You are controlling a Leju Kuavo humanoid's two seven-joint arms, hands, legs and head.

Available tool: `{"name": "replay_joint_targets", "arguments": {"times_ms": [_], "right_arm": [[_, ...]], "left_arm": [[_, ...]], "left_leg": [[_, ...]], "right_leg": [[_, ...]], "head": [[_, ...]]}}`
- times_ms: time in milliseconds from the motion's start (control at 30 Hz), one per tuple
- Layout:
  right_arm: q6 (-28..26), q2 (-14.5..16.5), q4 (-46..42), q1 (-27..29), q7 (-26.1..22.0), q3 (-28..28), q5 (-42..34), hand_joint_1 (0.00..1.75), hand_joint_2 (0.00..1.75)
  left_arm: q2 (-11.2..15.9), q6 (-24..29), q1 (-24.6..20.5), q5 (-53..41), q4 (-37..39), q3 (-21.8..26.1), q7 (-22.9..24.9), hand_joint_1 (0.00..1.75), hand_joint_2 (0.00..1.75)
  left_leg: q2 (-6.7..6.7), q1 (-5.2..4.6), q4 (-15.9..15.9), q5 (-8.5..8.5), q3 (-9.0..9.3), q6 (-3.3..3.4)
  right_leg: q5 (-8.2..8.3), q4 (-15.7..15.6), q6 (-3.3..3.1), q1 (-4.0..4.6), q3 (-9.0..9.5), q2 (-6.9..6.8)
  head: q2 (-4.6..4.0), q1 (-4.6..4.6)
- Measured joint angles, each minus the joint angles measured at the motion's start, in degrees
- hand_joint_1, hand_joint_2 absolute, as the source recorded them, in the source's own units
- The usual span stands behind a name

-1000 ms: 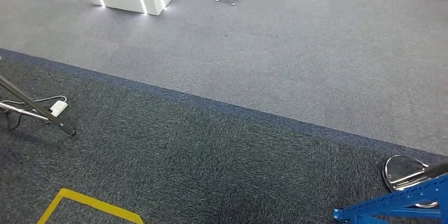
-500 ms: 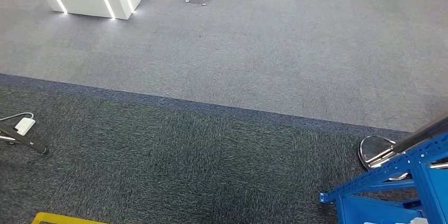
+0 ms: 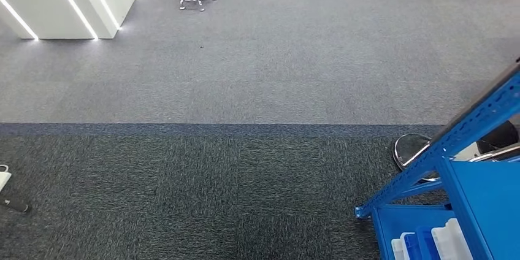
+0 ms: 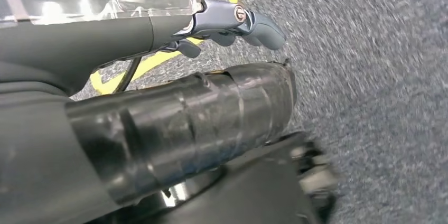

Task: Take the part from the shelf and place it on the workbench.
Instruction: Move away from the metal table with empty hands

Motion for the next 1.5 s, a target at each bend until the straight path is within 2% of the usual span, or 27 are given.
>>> {"name": "replay_joint_targets", "arguments": {"times_ms": [33, 67, 133, 167, 233, 267, 333, 400, 467, 500, 533, 567, 600, 700, 767, 833, 900, 933, 1000, 1067, 1100, 1133, 1200, 1267, 1333, 1400, 1500], "right_arm": [[0.0, 0.0, 0.0, 0.0, 0.0, 0.0, 0.0, 0.0, 0.0], [0.0, 0.0, 0.0, 0.0, 0.0, 0.0, 0.0, 0.0, 0.0], [0.0, 0.0, 0.0, 0.0, -0.1, 0.0, 0.1, 0.0, 0.0], [0.0, 0.1, 0.0, 0.0, -0.2, 0.0, 0.2, 0.0, 0.0], [0.0, 0.2, 0.0, -0.2, -0.4, 0.0, 0.3, 0.0, 0.0], [0.0, 0.2, 0.0, -0.2, -0.5, 0.0, 0.3, 0.0, 0.0], [0.0, 0.2, 0.0, -0.2, -0.6, 0.0, 0.4, 0.0, 0.0], [0.0, 0.1, 0.0, -0.2, -0.5, 0.0, 0.4, 0.0, 0.0], [0.0, 0.1, 0.0, -0.3, -0.2, 0.0, 0.5, 0.0, 0.0], [0.0, 0.1, 0.0, -0.3, -0.1, 0.0, 0.5, 0.0, 0.0], [0.0, 0.1, 0.0, -0.3, 0.0, 0.0, 0.6, 0.0, 0.0], [0.0, 0.1, 0.0, -0.2, 0.1, 0.0, 0.6, 0.0, 0.0], [0.0, 0.0, 0.0, -0.1, 0.1, 0.0, 0.6, 0.0, 0.0], [0.0, -0.2, 0.0, -0.1, 0.2, 0.0, 0.6, 0.0, 0.0], [0.0, -0.2, 0.0, -0.2, 0.2, 0.0, 0.6, 0.0, 0.0], [0.0, -0.2, 0.0, 0.0, 0.2, 0.0, 0.8, 0.0, 0.0], [0.0, -0.2, 0.0, 0.0, 0.2, 0.0, 0.8, 0.0, 0.0], [0.0, -0.2, 0.0, 0.0, 0.2, 0.0, 0.8, 0.0, 0.0], [0.0, -0.2, 0.0, 0.0, 0.2, 0.0, 0.9, 0.0, 0.0], [0.0, -0.2, 0.0, 0.0, 0.2, 0.0, 0.9, 0.0, 0.0], [0.0, -0.2, 0.0, 0.0, 0.2, 0.0, 0.9, 0.0, 0.0], [0.1, -0.2, 0.0, 0.0, 0.2, 0.0, 1.0, 0.0, 0.0], [0.2, -0.1, 0.0, -0.1, 0.2, 0.0, 1.0, 0.0, 0.0], [0.4, -0.1, 0.1, -0.2, 0.3, 0.0, 1.0, 0.0, 0.0], [0.5, -0.1, 0.1, -0.1, 0.4, 0.0, 1.1, 0.0, 0.0], [0.5, -0.1, 0.1, 0.0, 0.4, 0.0, 1.1, 0.0, 0.0], [0.5, -0.1, 0.1, -0.1, 0.4, 0.0, 1.1, 0.0, 0.0]], "left_arm": [[0.0, 0.0, 0.1, 0.0, 0.0, 0.0, 0.0, 0.0, 0.0], [0.0, 0.0, 0.1, -0.1, 0.0, 0.0, 0.1, 0.0, 0.0], [0.0, 0.0, 0.1, -0.1, 0.0, 0.0, -0.1, 0.0, 0.0], [0.1, 0.0, 0.0, -0.1, 0.0, 0.0, -0.2, 0.0, 0.0], [0.2, 0.1, -0.1, -0.1, 0.0, 0.0, -0.5, 0.0, 0.0], [0.2, 0.1, -0.1, 0.0, 0.0, 0.0, -0.6, 0.0, 0.0], [0.2, 0.1, -0.2, -0.1, 0.0, 0.0, -0.7, 0.0, 0.0], [0.2, 0.1, -0.2, -0.1, 0.0, 0.0, -0.6, 0.0, 0.0], [0.1, 0.1, -0.2, -0.2, 0.0, 0.0, -0.4, 0.0, 0.0], [0.1, 0.1, -0.1, -0.2, 0.0, 0.0, -0.3, 0.0, 0.0], [0.1, 0.0, -0.1, -0.3, 0.0, 0.0, -0.1, 0.0, 0.0], [0.1, 0.0, 0.0, -0.4, 0.0, 0.0, 0.0, 0.0, 0.0], [0.0, 0.0, 0.0, -0.5, 0.0, 0.0, 0.0, 0.0, 0.0], [-0.1, 0.0, -0.1, -0.5, 0.0, 0.0, 0.1, 0.0, 0.0], [-0.1, 0.1, -0.2, -0.4, 0.0, 0.0, 0.0, 0.0, 0.0], [-0.1, 0.1, -0.4, -0.4, 0.0, 0.0, 0.0, 0.0, 0.0], [-0.1, 0.1, -0.5, -0.4, 0.0, 0.0, -0.1, 0.0, 0.0], [-0.1, 0.1, -0.5, -0.4, 0.0, 0.0, -0.2, 0.0, 0.0], [-0.1, 0.1, -0.4, -0.3, 0.0, 0.0, -0.2, 0.0, 0.0], [-0.1, 0.1, -0.2, -0.3, 0.0, 0.0, -0.2, 0.0, 0.0], [-0.1, 0.1, -0.1, -0.3, 0.0, 0.0, -0.2, 0.0, 0.0], [-0.1, 0.1, -0.1, -0.3, 0.0, 0.0, -0.2, 0.0, 0.0], [-0.1, 0.1, -0.1, -0.3, 0.0, 0.0, -0.1, 0.0, 0.0], [-0.1, 0.1, -0.1, -0.3, 0.0, 0.0, 0.1, 0.0, 0.0], [-0.1, 0.1, -0.2, -0.4, 0.0, 0.0, 0.3, 0.0, 0.0], [-0.1, 0.1, -0.2, -0.4, 0.0, 0.0, 0.4, 0.0, 0.0], [-0.1, 0.1, -0.1, -0.4, 0.0, 0.0, 0.4, 0.0, 0.0]], "left_leg": [[-0.21, -0.03, 2.4, -0.38, -1.22, 0.11], [-0.33, -0.07, 2.7, 0.4, -1.54, 0.33], [-1.26, -0.26, -3.1, 4.6, 0.76, 1.22], [-2.61, -0.35, -7.0, 6.44, 2.38, 1.85], [-4.86, -0.57, -12.4, 8.31, 4.49, 2.59], [-5.22, -0.68, -13.0, 8.25, 4.71, 2.69], [-4.15, -0.66, -13.8, 8.68, 4.99, 2.73], [-2.81, -0.35, -14.9, 9.25, 5.39, 3.08], [-1.41, -0.27, -15.3, 9.45, 5.5, 3.38], [-0.63, -0.29, -15.3, 9.4, 5.44, 3.44], [0.11, -0.31, -15.2, 9.33, 5.4, 3.42], [0.82, -0.29, -15.2, 9.24, 5.39, 3.36], [1.44, -0.26, -15.0, 9.12, 5.39, 3.25], [2.84, -0.35, -14.2, 8.43, 5.41, 2.49], [3.59, -0.6, -13.9, 8.05, 5.5, 1.8], [4.23, -0.65, -13.9, 7.86, 5.72, 1.15], [3.24, -0.44, -12.4, 6.51, 5.27, 0.51], [2.22, -0.31, -10.0, 4.99, 4.26, 0.25], [0.35, -0.17, -2.5, 1.26, 0.76, 0.01], [-0.22, -0.14, 2.5, 0.28, -1.81, 0.01], [-0.35, -0.14, 1.9, 1.49, -1.71, 0.12], [-0.66, -0.14, -1.0, 3.66, -0.56, 0.34], [-2.6, -0.12, -8.8, 7.39, 2.6, 0.95], [-4.1, -0.18, -12.7, 8.36, 4.15, 1.33], [-3.55, -0.21, -13.1, 8.44, 4.37, 1.66], [-2.45, -0.01, -13.8, 8.94, 4.64, 2.4], [-0.54, 0.02, -14.3, 9.23, 4.65, 3.16]], "right_leg": [[0.0, 0.0, -0.04, 0.13, 0.02, 0.64], [0.0, 0.0, -0.04, 0.25, 0.09, 1.3], [0.0, 0.0, -0.04, 0.42, 0.3, 2.6], [0.01, 0.1, 0.0, 0.47, 0.31, 3.16], [0.13, 0.2, 0.34, 0.28, 0.0, 4.25], [0.26, 0.2, 0.66, 0.12, -0.24, 4.75], [0.49, 0.1, 1.41, -0.08, -0.51, 5.35], [-0.83, 1.8, 1.96, 0.1, -1.33, 3.4], [-4.31, 7.6, 2.4, 0.1, -4.08, 0.84], [-5.95, 11.2, 2.64, -0.03, -5.81, 0.39], [-6.74, 13.7, 2.86, -0.18, -6.97, 0.2], [-6.49, 14.4, 3.06, -0.35, -7.21, 0.03], [-5.22, 12.9, 3.21, -0.49, -6.3, -0.25], [-0.85, 2.5, 3.02, -0.47, -0.66, -2.67], [-0.52, 0.0, 2.37, -0.13, 0.44, -3.32], [-0.34, 0.0, 1.7, -0.03, 0.33, -2.41], [-0.07, -0.3, 1.07, -0.26, 0.46, -1.64], [0.07, -0.5, 0.79, -0.38, 0.51, -1.28], [0.17, -0.4, 0.49, -0.35, 0.36, -0.42], [0.18, -0.3, 0.39, -0.24, 0.31, 0.69], [0.17, -0.2, 0.4, -0.21, 0.32, 1.31], [0.15, -0.1, 0.42, -0.2, 0.35, 1.98], [0.08, 0.1, 0.6, -0.16, 0.26, 3.17], [0.16, 0.2, 1.14, -0.19, -0.06, 4.1], [0.41, 0.0, 1.93, -0.28, -0.3, 4.87], [-0.37, 1.0, 2.5, -0.22, -0.81, 3.5], [-5.41, 9.7, 2.98, -0.17, -4.89, 0.41]], "head": [[0.0, 0.0], [0.0, 0.0], [0.0, 0.01], [0.0, 0.02], [0.0, 0.02], [0.0, 0.0], [0.0, -0.03], [0.0, 0.08], [0.0, 0.2], [0.0, 0.2], [0.0, 0.2], [0.0, 0.2], [0.0, 0.2], [0.0, 0.19], [0.0, 0.13], [0.0, 0.1], [0.0, 0.09], [0.0, 0.07], [0.0, 0.03], [0.0, 0.03], [0.0, 0.03], [0.0, 0.03], [0.0, 0.05], [0.0, 0.05], [0.0, 0.05], [0.0, 0.12], [0.0, 0.27]]}}
